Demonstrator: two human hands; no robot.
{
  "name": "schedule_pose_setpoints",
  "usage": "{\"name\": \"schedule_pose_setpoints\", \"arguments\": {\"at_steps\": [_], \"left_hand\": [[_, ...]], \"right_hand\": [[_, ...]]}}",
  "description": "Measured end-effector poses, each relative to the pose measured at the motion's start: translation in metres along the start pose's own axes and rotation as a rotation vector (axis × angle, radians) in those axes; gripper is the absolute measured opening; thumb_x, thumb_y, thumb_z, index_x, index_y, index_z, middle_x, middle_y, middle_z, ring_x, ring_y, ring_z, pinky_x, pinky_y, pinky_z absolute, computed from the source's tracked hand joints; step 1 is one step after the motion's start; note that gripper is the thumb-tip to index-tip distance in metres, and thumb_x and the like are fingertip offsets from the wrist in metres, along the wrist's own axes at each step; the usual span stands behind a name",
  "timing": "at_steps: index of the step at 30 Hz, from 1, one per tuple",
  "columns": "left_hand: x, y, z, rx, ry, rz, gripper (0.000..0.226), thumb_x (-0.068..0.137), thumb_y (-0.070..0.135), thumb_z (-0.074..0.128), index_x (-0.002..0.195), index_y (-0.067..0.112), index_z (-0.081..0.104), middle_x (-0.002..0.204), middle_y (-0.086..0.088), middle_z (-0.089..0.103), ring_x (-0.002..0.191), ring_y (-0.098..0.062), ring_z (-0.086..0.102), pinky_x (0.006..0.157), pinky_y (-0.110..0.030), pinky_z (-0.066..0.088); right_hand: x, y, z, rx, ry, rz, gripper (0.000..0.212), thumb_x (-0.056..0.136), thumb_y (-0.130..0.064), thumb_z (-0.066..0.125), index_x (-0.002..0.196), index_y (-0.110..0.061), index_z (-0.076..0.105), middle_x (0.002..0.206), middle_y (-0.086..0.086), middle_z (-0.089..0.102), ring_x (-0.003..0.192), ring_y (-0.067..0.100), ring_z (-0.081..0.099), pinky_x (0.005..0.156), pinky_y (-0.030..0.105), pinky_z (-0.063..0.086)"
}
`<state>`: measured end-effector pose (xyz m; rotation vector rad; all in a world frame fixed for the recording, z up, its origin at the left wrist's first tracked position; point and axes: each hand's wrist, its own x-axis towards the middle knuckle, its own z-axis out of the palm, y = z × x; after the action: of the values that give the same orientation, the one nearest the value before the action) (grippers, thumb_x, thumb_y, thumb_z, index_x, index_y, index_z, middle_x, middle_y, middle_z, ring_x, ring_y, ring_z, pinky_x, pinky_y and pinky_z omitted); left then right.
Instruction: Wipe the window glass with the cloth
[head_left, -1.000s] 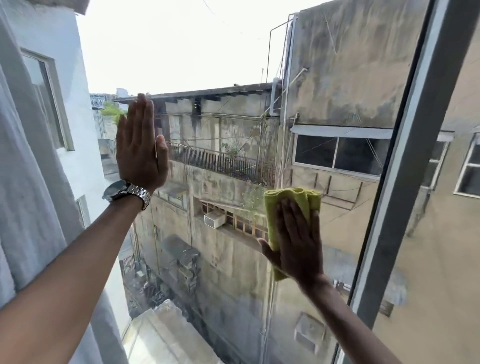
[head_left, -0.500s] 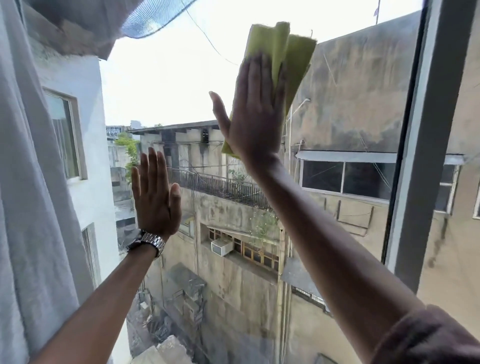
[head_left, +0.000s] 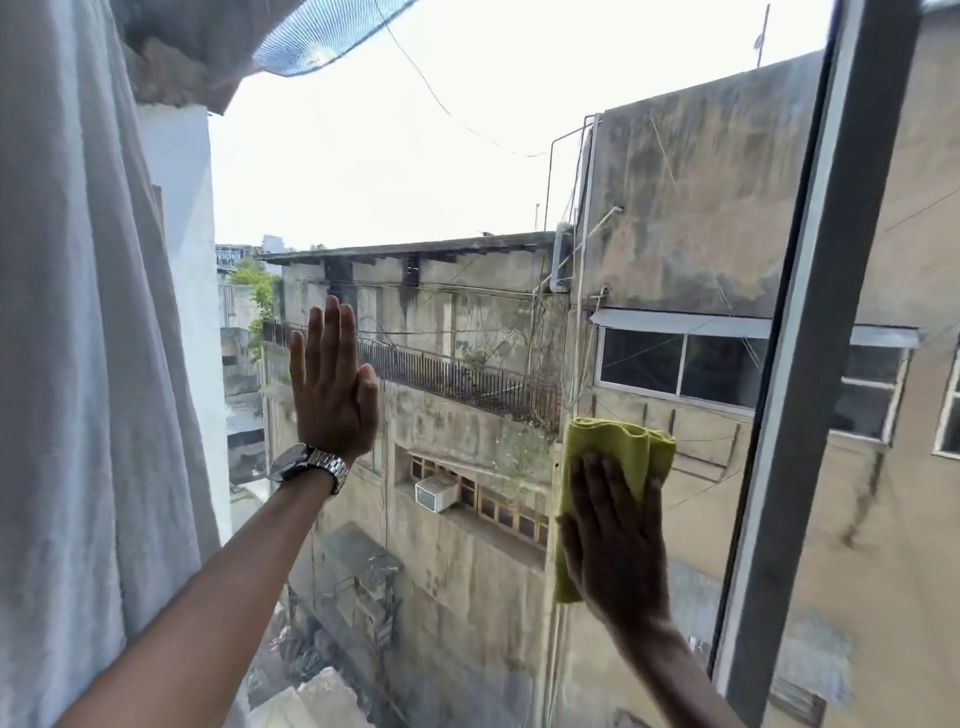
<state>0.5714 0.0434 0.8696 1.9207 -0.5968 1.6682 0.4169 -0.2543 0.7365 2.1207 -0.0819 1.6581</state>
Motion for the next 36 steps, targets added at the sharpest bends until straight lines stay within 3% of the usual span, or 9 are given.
{"name": "schedule_pose_setpoints", "arguments": {"at_steps": [5,9,14,21,25,28,31,36], "left_hand": [[0.001,0.004,-0.003,0.015,-0.025,-0.027,0.066,0.099,0.034,0.02,0.159,0.005,0.022,0.169,-0.017,0.022,0.159,-0.027,0.017,0.13,-0.055,0.015],[0.003,0.007,-0.006,0.014,-0.014,-0.032,0.066,0.099,0.033,0.021,0.158,0.005,0.023,0.168,-0.017,0.024,0.16,-0.024,0.015,0.13,-0.055,0.016],[0.001,0.002,0.001,0.032,0.017,-0.015,0.066,0.099,0.035,0.019,0.158,0.004,0.024,0.167,-0.018,0.026,0.159,-0.029,0.02,0.128,-0.057,0.019],[0.001,-0.001,0.005,0.02,0.069,0.011,0.065,0.099,0.033,0.022,0.157,0.003,0.025,0.167,-0.02,0.026,0.157,-0.032,0.021,0.13,-0.055,0.015],[-0.001,-0.009,0.012,0.016,0.099,0.021,0.062,0.102,0.031,0.02,0.158,0.006,0.022,0.167,-0.017,0.025,0.158,-0.031,0.02,0.131,-0.051,0.012],[-0.002,-0.009,0.013,0.021,0.089,0.019,0.061,0.102,0.028,0.023,0.158,0.005,0.021,0.168,-0.018,0.024,0.158,-0.031,0.019,0.131,-0.053,0.013],[-0.001,-0.004,0.009,0.028,0.075,0.015,0.061,0.102,0.026,0.024,0.158,0.003,0.021,0.168,-0.018,0.024,0.159,-0.03,0.019,0.13,-0.056,0.016],[0.0,-0.01,0.008,0.015,0.06,0.001,0.062,0.102,0.032,0.019,0.158,0.005,0.022,0.168,-0.017,0.025,0.159,-0.028,0.019,0.128,-0.058,0.019]], "right_hand": [[0.005,-0.044,-0.008,0.095,-0.062,0.485,0.085,0.102,-0.068,0.025,0.163,-0.011,0.01,0.168,0.02,0.011,0.159,0.034,0.004,0.127,0.063,-0.003],[0.017,-0.053,-0.002,0.108,-0.014,0.627,0.09,0.099,-0.071,0.034,0.163,-0.011,0.015,0.164,0.029,0.023,0.157,0.038,0.01,0.125,0.07,0.009],[0.053,-0.057,-0.006,0.135,0.068,0.606,0.086,0.1,-0.063,0.039,0.162,-0.009,0.016,0.162,0.03,0.028,0.154,0.042,0.021,0.121,0.071,0.019],[0.279,-0.06,-0.022,0.118,0.318,0.519,0.076,0.099,-0.064,0.042,0.147,-0.006,0.052,0.153,0.024,0.049,0.145,0.041,0.042,0.122,0.064,0.024],[0.342,-0.096,-0.032,0.111,0.234,0.341,0.072,0.101,-0.062,0.034,0.135,-0.004,0.061,0.136,0.022,0.063,0.131,0.04,0.055,0.115,0.054,0.026],[0.332,-0.106,-0.03,0.118,0.278,0.28,0.069,0.104,-0.06,0.032,0.141,-0.007,0.058,0.141,0.017,0.061,0.135,0.034,0.053,0.117,0.05,0.022],[0.291,-0.106,-0.022,0.118,0.275,0.254,0.065,0.107,-0.054,0.031,0.154,-0.01,0.041,0.159,0.016,0.043,0.15,0.032,0.038,0.125,0.054,0.017],[0.138,-0.089,-0.005,0.088,0.082,0.136,0.073,0.108,-0.05,0.03,0.16,0.0,0.02,0.166,0.023,0.024,0.158,0.033,0.012,0.129,0.055,0.004]]}}
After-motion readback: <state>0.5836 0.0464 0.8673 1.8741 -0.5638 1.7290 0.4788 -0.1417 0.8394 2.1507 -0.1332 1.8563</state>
